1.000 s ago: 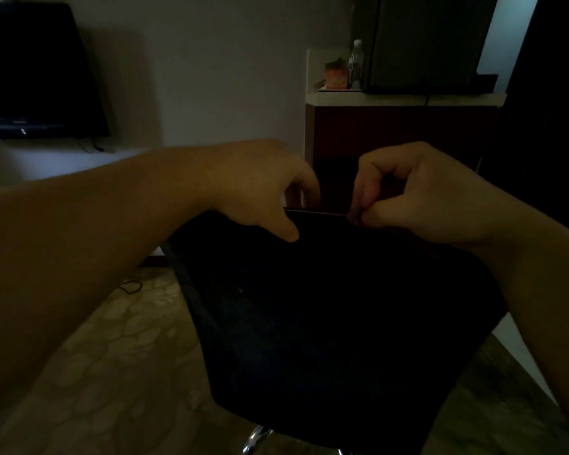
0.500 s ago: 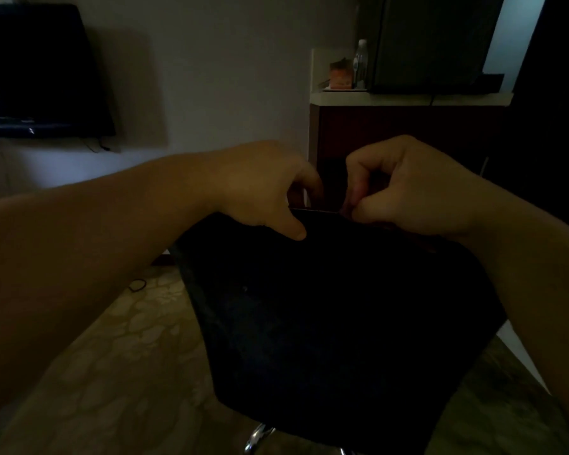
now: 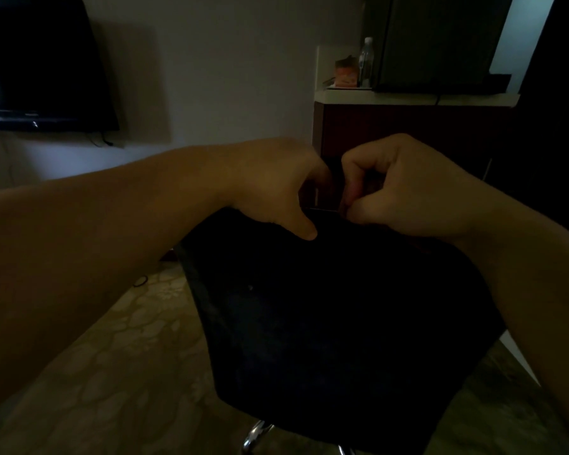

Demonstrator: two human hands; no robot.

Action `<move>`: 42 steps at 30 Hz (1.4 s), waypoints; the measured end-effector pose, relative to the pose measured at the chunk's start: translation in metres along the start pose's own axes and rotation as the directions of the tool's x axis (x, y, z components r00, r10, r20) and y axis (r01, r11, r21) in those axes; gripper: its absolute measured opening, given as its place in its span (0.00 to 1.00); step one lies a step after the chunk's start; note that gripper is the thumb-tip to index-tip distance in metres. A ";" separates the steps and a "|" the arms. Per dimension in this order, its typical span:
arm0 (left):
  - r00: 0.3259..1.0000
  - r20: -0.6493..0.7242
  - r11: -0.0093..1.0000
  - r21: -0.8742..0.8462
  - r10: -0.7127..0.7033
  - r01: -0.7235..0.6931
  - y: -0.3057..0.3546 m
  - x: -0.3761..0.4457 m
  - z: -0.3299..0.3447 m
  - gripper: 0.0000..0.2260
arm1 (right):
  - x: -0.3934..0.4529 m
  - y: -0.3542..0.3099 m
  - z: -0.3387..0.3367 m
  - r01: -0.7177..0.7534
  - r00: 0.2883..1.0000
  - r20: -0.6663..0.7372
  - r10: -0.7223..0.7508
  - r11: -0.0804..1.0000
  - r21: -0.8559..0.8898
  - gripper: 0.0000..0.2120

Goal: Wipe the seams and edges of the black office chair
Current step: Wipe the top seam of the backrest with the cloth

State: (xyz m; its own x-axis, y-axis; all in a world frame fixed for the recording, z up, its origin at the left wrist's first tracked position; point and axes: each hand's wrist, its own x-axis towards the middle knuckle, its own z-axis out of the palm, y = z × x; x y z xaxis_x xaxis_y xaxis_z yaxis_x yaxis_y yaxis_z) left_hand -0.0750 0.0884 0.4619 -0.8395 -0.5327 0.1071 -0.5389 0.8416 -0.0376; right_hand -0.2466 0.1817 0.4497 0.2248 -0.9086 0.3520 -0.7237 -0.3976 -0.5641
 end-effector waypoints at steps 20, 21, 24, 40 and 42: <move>0.999 -0.036 1.000 0.020 0.002 -0.002 -0.009 -0.008 0.004 0.25 | -0.005 0.012 -0.003 0.019 0.997 -0.076 -0.020 1.000 -0.013 0.10; 0.999 -0.034 1.000 0.009 -0.002 0.002 -0.009 -0.008 0.006 0.26 | -0.006 0.010 -0.004 0.021 0.999 -0.045 -0.022 1.000 -0.022 0.11; 0.999 -0.045 1.000 0.002 0.013 -0.013 -0.010 -0.008 0.009 0.27 | -0.011 0.003 -0.009 0.020 0.998 0.061 -0.021 1.000 0.017 0.10; 0.999 -0.031 0.999 -0.046 -0.009 0.007 -0.004 -0.004 0.006 0.25 | -0.004 -0.003 0.000 0.014 1.000 0.000 -0.014 0.999 -0.036 0.11; 0.999 -0.032 0.999 -0.035 -0.017 0.016 -0.001 -0.005 0.004 0.25 | 0.000 0.000 0.002 0.013 0.995 -0.095 -0.020 0.997 -0.077 0.11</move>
State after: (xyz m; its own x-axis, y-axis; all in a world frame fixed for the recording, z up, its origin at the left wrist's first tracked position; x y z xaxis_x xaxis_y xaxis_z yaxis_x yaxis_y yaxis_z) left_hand -0.0699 0.0897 0.4569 -0.8272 -0.5442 0.1398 -0.5497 0.8353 -0.0010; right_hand -0.2450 0.1815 0.4482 0.1763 -0.8840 0.4330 -0.7688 -0.3984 -0.5003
